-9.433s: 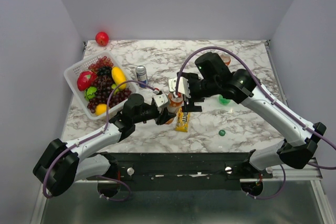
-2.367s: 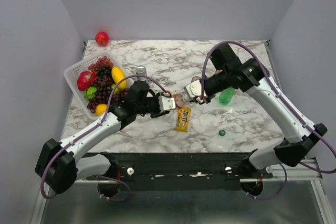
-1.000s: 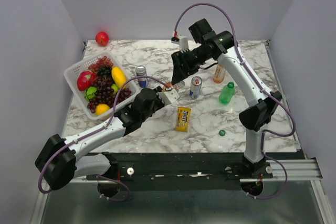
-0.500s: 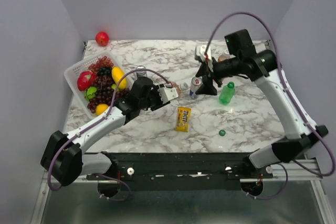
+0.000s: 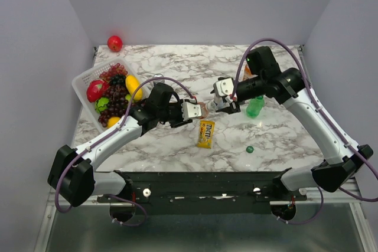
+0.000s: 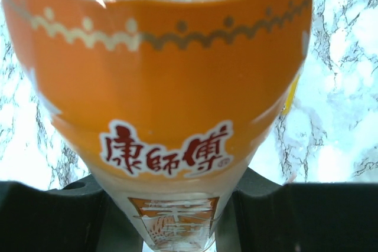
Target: Screw on the bottle caps
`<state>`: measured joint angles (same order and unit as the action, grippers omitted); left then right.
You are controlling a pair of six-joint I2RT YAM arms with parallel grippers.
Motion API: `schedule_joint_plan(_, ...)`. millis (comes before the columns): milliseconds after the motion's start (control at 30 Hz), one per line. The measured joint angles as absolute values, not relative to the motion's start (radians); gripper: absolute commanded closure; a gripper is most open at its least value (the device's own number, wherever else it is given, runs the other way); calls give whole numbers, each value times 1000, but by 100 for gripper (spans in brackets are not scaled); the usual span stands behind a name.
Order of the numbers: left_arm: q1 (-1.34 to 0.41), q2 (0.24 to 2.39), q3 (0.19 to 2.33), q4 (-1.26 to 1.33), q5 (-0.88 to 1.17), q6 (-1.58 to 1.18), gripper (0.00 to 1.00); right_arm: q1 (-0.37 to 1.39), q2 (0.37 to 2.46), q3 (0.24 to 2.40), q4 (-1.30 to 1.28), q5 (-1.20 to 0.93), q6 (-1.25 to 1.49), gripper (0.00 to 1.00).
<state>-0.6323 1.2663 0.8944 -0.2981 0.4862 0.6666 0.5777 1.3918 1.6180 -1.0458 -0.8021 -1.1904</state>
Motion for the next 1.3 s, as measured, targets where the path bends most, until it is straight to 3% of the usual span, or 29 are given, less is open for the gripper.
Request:
schedule_joint_plan(400, -632, 1267, 898, -293, 504, 660, 100, 614, 1398, 1595, -1097, -788, -1367, 45)
schedule_joint_plan(567, -632, 1271, 904, -288, 507, 654, 100, 621, 1399, 1573, -1074, -769, -1389, 65)
schedule_joint_plan(733, -627, 1274, 904, -280, 500, 634, 100, 623, 1407, 1573, -1032, -754, -1334, 73)
schedule_joint_plan(900, -625, 1265, 890, -196, 332, 540, 100, 617, 1533, 1727, -1020, -705, -1096, 82)
schedule_joint_plan(967, -633, 1253, 878, -142, 207, 508, 100, 608, 1623, 1846, -1026, -689, -949, 100)
schedule_joint_plan(1133, -670, 1242, 865, -32, -142, 493, 100, 590, 1860, 2200, -1105, -644, -522, 100)
schedule_joint_plan(1233, -683, 1244, 864, -23, -269, 529, 100, 575, 1895, 2220, -1103, -643, -311, 99)
schedule_joint_plan(1300, -702, 1244, 852, -7, -315, 562, 100, 564, 1901, 2215, -1109, -649, -195, 94)
